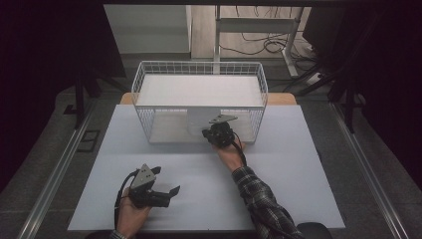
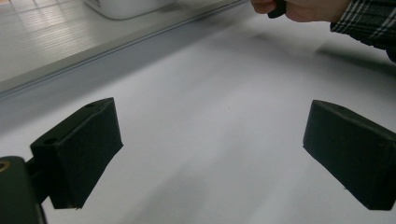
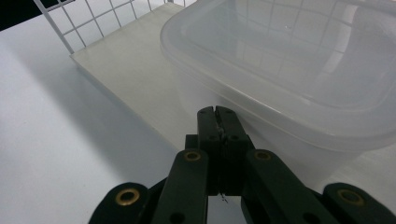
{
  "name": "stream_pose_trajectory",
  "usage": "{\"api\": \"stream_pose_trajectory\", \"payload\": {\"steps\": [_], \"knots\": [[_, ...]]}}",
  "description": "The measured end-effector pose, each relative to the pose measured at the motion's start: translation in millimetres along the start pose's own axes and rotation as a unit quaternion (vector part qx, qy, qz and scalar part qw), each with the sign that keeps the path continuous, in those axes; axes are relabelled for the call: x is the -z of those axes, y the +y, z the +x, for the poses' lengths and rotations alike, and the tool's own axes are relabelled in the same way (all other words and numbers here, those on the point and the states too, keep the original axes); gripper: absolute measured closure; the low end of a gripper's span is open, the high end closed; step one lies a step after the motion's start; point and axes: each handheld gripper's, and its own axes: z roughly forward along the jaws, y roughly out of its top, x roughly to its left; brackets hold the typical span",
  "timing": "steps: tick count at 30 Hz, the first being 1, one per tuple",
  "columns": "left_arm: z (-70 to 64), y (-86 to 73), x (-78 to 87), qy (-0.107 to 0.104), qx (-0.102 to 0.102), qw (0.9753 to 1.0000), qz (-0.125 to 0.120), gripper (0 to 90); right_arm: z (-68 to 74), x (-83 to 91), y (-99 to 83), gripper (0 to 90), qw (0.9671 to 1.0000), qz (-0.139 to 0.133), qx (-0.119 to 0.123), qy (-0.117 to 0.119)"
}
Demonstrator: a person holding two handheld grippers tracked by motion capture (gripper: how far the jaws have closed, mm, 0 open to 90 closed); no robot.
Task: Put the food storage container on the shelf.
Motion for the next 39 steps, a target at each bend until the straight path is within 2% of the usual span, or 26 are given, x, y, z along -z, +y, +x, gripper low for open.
{"api": "stream_pose_trajectory", "payload": {"steps": [7, 13, 16, 24, 34, 39], "knots": [[0.2, 0.2, 0.7, -0.002, 0.000, 1.0000, -0.005, 3.8, 2.2, 4.7, -0.9, 85.6, 1.0000, -0.003, 0.004, 0.006], [3.8, -0.2, 1.2, -0.011, 0.016, 0.9998, -0.007, 5.1, 6.7, 10.2, -1.1, 81.0, 0.9998, -0.002, 0.007, 0.018], [4.1, -0.3, 0.8, -0.012, 0.019, 0.9997, -0.003, 5.2, 10.3, 13.9, -0.9, 77.5, 0.9996, -0.002, 0.011, 0.025], [2.2, -0.3, -1.3, -0.011, 0.015, 0.9998, 0.006, 5.0, 16.2, 27.0, -1.2, 67.0, 0.9994, -0.004, 0.021, 0.025], [1.9, -0.4, -2.2, -0.011, 0.017, 0.9997, 0.011, 4.9, 18.7, 43.3, -7.1, 55.4, 0.9994, -0.002, 0.020, 0.029], [2.3, -0.6, -2.3, -0.012, 0.019, 0.9997, 0.011, 4.9, 20.3, 49.7, -9.6, 46.7, 0.9992, 0.004, 0.021, 0.035]]}}
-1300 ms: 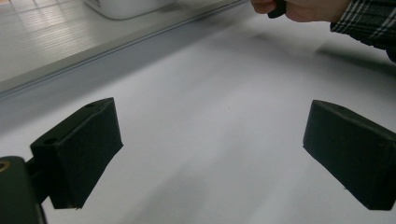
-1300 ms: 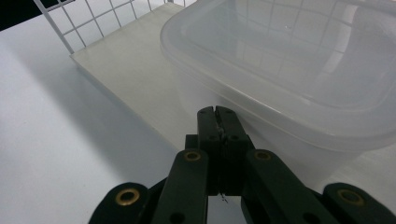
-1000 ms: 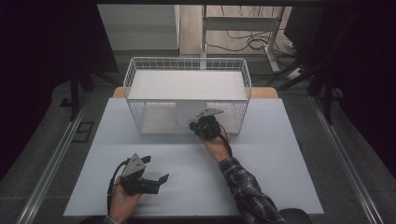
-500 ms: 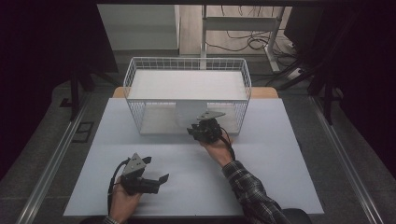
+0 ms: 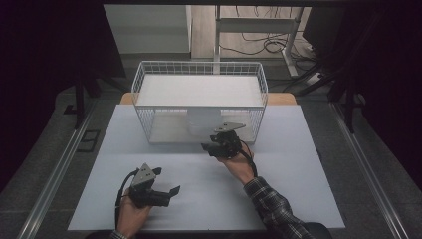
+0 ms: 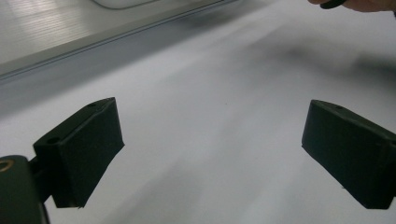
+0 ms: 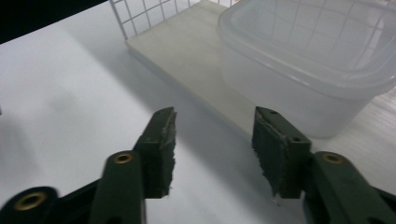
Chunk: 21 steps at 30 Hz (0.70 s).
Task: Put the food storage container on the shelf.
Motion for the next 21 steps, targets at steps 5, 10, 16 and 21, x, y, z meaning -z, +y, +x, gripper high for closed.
{"api": "stream_pose_trajectory", "payload": {"steps": [5, 10, 16, 21], "knots": [[0.0, 0.0, -0.1, -0.002, 0.001, 1.0000, 0.001, 4.8, 2.2, 5.5, -3.8, 39.1, 1.0000, 0.007, -0.002, 0.006], [0.2, -0.1, -0.6, -0.004, 0.001, 1.0000, 0.002, 4.9, 3.1, 8.8, -7.8, 30.2, 0.9999, 0.014, -0.004, 0.009], [0.6, -0.3, -0.4, -0.006, 0.003, 1.0000, 0.002, 4.9, 3.3, 8.7, -13.2, 19.9, 0.9997, 0.020, 0.003, 0.015], [0.6, -0.1, 0.2, -0.007, 0.003, 1.0000, 0.001, 4.9, 4.1, 12.2, -15.8, 11.4, 0.9996, 0.022, 0.001, 0.017]]}}
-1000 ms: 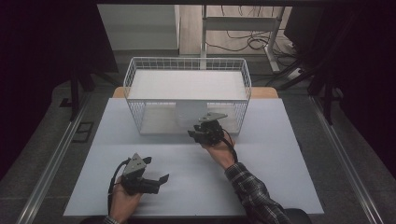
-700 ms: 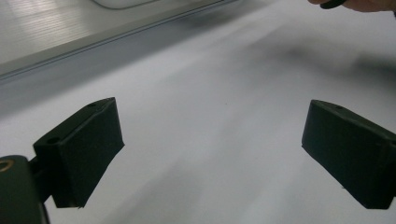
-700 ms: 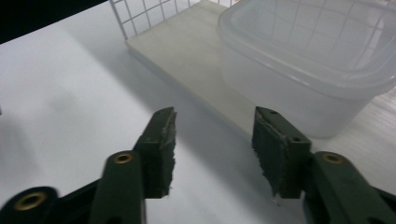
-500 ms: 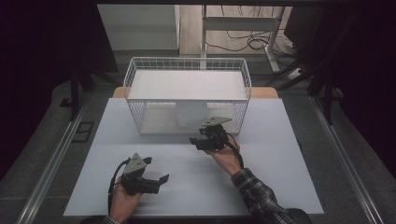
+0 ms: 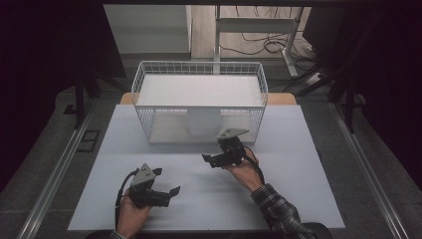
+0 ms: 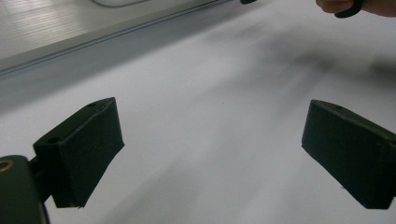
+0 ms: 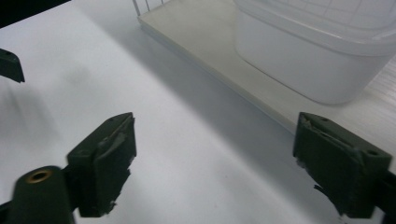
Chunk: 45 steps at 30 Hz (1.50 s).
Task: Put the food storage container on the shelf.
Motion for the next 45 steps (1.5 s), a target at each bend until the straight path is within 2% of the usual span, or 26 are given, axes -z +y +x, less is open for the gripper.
{"api": "stream_pose_trajectory", "payload": {"steps": [9, 17, 23, 32, 45], "knots": [[-0.3, 1.4, 2.9, 0.001, 0.000, 1.0000, -0.001, 5.0, 3.1, 16.7, -3.5, 5.9, 0.9999, -0.008, 0.008, 0.003], [-1.7, 2.1, 3.7, 0.002, -0.003, 1.0000, 0.000, 5.1, 5.5, 27.7, -13.8, 3.6, 0.9999, -0.002, 0.011, 0.001], [-1.6, 1.9, 4.0, 0.002, -0.003, 1.0000, -0.001, 5.0, 6.3, 35.0, -21.4, 0.0, 0.9999, -0.007, 0.001, -0.009], [-1.0, 0.8, 2.8, 0.005, -0.005, 1.0000, 0.002, 5.0, 10.7, 41.2, -32.3, 0.0, 1.0000, 0.002, 0.004, -0.002], [0.4, -0.9, 0.7, -0.005, -0.002, 0.9999, 0.015, 4.4, 19.7, 57.5, -46.8, 0.0, 0.9998, 0.002, 0.013, -0.018]]}}
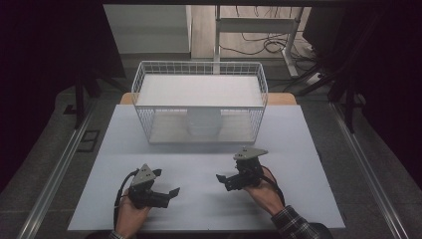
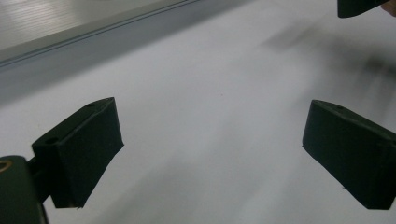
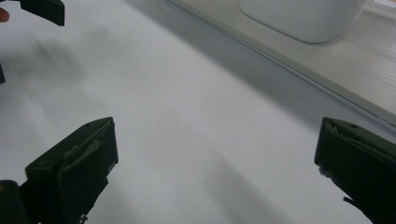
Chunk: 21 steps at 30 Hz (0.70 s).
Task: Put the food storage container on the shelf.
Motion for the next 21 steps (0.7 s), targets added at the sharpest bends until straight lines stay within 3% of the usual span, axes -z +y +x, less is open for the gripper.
{"api": "stream_pose_trajectory", "payload": {"steps": [21], "knots": [[3.7, -7.2, 21.5, 0.018, 0.006, 0.9998, -0.005, 3.7, -5.0, 40.3, -24.4, 0.0, 0.9995, 0.002, -0.002, -0.032]]}}
